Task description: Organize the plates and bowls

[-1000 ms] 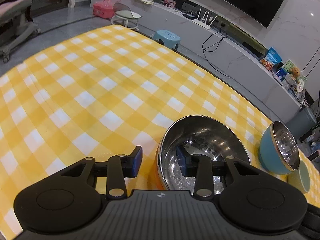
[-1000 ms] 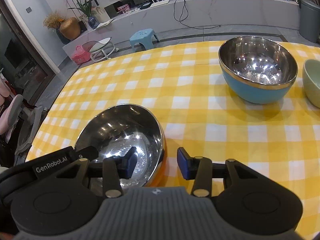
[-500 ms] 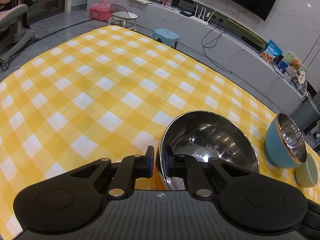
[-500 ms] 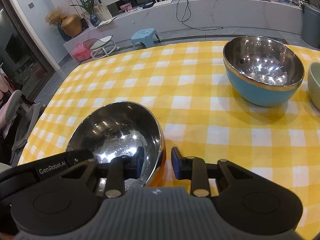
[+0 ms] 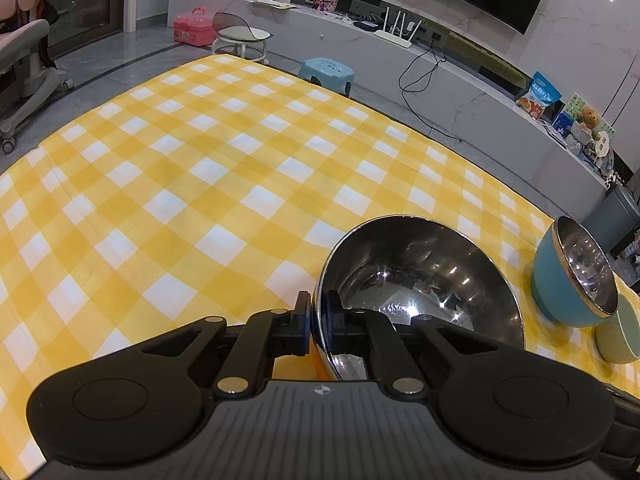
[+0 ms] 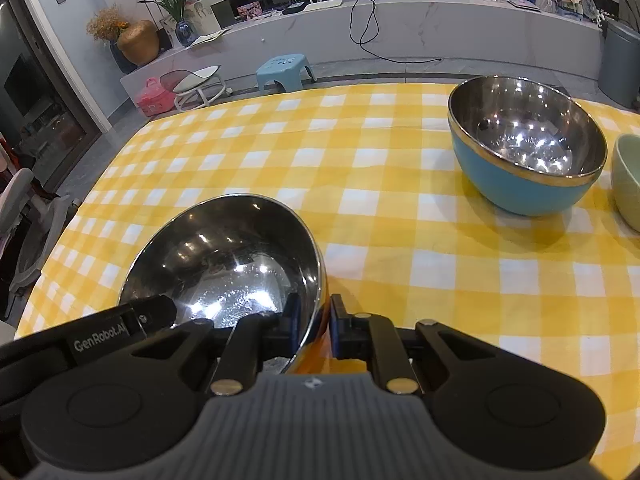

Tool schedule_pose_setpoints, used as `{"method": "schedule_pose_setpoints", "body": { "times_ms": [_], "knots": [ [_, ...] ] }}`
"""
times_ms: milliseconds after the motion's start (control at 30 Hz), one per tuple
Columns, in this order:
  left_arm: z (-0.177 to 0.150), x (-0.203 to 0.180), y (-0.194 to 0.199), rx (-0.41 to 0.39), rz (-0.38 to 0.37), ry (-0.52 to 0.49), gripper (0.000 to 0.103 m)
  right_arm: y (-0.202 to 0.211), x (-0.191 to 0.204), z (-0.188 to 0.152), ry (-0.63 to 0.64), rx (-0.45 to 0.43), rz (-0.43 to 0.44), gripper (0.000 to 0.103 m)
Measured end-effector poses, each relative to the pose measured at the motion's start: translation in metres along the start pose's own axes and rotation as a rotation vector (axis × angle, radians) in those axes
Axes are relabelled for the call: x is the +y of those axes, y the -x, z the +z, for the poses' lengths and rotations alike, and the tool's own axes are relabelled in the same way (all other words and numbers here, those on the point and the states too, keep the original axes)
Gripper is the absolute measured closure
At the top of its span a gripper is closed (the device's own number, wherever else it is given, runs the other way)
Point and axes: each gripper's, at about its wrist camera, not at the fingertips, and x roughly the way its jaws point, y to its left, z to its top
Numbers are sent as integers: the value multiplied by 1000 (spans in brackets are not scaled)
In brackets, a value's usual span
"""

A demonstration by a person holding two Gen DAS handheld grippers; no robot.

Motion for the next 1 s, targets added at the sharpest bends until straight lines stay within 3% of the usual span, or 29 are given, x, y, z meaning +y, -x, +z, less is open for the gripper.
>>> {"method": "schedule_pose_setpoints", "body": {
  "times_ms": [467,767,1000],
  "knots": [
    [-1,-3,26,-10,-20,-9,96,26,3,-2,5,-22,-8,91],
    [-10,-28,65,-20,-80,-60,96,81,-17,-11,-18,-76,-17,91],
    [-36,-48,99,4,-139,-82,96,134,-49,-38,-64,-108,-4,89]
  ]
}}
